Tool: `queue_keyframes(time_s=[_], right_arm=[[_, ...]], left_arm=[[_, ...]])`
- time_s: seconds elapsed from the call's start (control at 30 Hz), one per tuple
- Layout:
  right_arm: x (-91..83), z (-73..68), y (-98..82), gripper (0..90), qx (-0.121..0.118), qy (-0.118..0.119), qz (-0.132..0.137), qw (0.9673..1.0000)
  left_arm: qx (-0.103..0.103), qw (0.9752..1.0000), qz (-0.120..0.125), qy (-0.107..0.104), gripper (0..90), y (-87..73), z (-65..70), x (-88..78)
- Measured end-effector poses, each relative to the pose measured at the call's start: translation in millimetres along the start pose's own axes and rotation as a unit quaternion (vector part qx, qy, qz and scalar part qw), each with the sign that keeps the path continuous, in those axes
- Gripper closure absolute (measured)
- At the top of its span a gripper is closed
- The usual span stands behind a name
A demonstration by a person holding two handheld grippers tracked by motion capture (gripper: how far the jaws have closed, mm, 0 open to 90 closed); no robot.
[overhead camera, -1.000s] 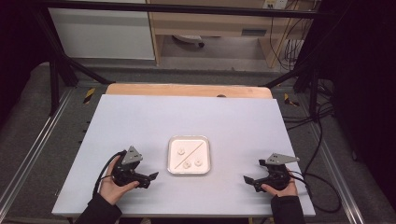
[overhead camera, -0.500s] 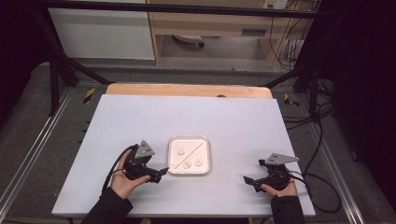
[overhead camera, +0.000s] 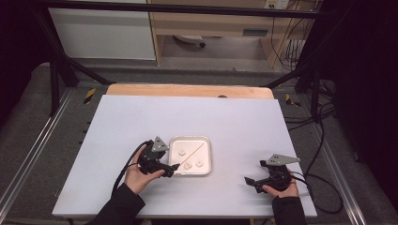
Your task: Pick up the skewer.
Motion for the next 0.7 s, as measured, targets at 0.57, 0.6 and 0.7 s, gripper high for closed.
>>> queue_keyframes(time_s=[0.57, 0.6, 0.7], right_arm=[[-0.1, 0.2, -0.1, 0.8, -0.001, 0.0, -0.001, 1.0], [0.0, 0.5, 0.0, 0.8, -0.002, 0.001, -0.001, 1.0], [0.1, 0.6, -0.1, 0.8, -0.003, 0.0, -0.002, 1.0]], left_arm=[[0.012, 0.9994, -0.028, -0.017, 50.4, 3.8, 14.2, 25.1], [0.014, 0.9993, -0.03, -0.016, 52.4, 3.8, 15.2, 26.0], [0.013, 0.9992, -0.031, -0.019, 61.0, 3.7, 16.9, 27.7]])
Point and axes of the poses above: each handheld gripper's, and its own axes: x roughly forward along the jaws, y roughly out of its top, z roughly to its right, the point moved 4 cm from there along x, roughly forward along the jaws, and after that the axes turned 2 degrees about -z, right-handed, at the moved point
